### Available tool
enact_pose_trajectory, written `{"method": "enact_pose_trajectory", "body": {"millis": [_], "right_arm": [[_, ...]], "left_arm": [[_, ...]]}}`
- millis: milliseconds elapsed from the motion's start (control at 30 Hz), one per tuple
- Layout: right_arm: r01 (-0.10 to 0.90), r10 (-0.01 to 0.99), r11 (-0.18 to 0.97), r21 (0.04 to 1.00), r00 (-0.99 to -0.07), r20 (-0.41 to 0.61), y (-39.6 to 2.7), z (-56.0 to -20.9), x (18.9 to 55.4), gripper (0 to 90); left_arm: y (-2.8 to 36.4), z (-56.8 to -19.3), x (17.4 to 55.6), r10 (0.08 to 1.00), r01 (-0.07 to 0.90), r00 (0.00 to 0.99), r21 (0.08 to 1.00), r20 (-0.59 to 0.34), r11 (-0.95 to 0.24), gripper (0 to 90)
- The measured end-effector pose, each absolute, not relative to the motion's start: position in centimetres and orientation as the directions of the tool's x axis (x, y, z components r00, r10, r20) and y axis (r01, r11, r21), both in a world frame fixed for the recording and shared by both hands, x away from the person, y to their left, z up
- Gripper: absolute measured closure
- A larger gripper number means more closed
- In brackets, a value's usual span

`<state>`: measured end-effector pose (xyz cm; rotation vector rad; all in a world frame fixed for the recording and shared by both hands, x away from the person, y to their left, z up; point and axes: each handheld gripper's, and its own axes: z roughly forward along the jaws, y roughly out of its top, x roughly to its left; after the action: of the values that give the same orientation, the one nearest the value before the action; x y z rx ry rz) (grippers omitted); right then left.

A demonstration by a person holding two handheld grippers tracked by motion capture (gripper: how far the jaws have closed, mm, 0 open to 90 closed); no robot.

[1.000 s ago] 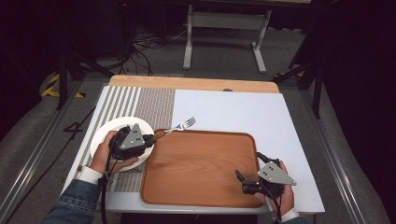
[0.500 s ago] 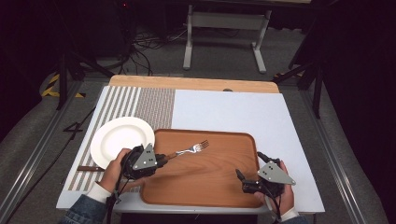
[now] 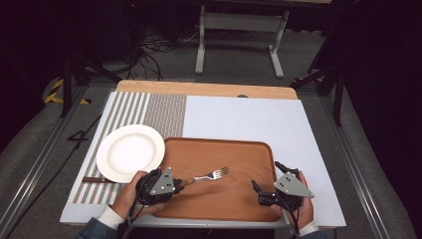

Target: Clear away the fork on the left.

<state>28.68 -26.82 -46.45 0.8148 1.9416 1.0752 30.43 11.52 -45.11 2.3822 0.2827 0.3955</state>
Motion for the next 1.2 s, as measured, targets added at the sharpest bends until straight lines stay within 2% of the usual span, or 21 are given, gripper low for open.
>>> {"method": "enact_pose_trajectory", "body": {"millis": [633,700,733,833,900,1000,1200], "right_arm": [[0.166,0.784,0.458,0.873,-0.538,-0.309,-26.6,-46.6,28.7,6.8],[0.170,0.779,0.464,0.869,-0.546,-0.309,-26.5,-46.8,28.8,6.8],[0.169,0.777,0.466,0.868,-0.548,-0.310,-26.5,-46.8,28.8,6.8],[0.165,0.778,0.465,0.870,-0.546,-0.312,-26.5,-46.7,28.8,6.8],[0.159,0.797,0.448,0.880,-0.517,-0.313,-26.7,-46.5,28.7,7.3],[0.153,0.817,0.419,0.895,-0.493,-0.298,-27.1,-46.3,28.7,7.6],[0.162,0.815,0.423,0.891,-0.497,-0.297,-26.9,-46.4,28.8,7.6]], "left_arm": [[11.8,-47.4,28.8,0.321,0.155,0.940,0.689,0.119,-0.708,75.0],[12.1,-47.2,28.8,0.328,0.158,0.938,0.710,0.109,-0.687,72.7],[12.4,-47.1,28.8,0.332,0.163,0.938,0.721,0.099,-0.674,66.8],[13.2,-46.9,28.7,0.336,0.159,0.937,0.740,0.096,-0.653,69.2],[14.1,-46.0,28.7,0.299,0.091,0.947,0.790,0.121,-0.606,79.5],[14.2,-45.6,29.1,0.284,0.069,0.951,0.812,0.122,-0.580,88.9],[11.9,-45.0,30.1,0.178,-0.030,0.968,0.784,0.177,-0.619,89.8]]}}
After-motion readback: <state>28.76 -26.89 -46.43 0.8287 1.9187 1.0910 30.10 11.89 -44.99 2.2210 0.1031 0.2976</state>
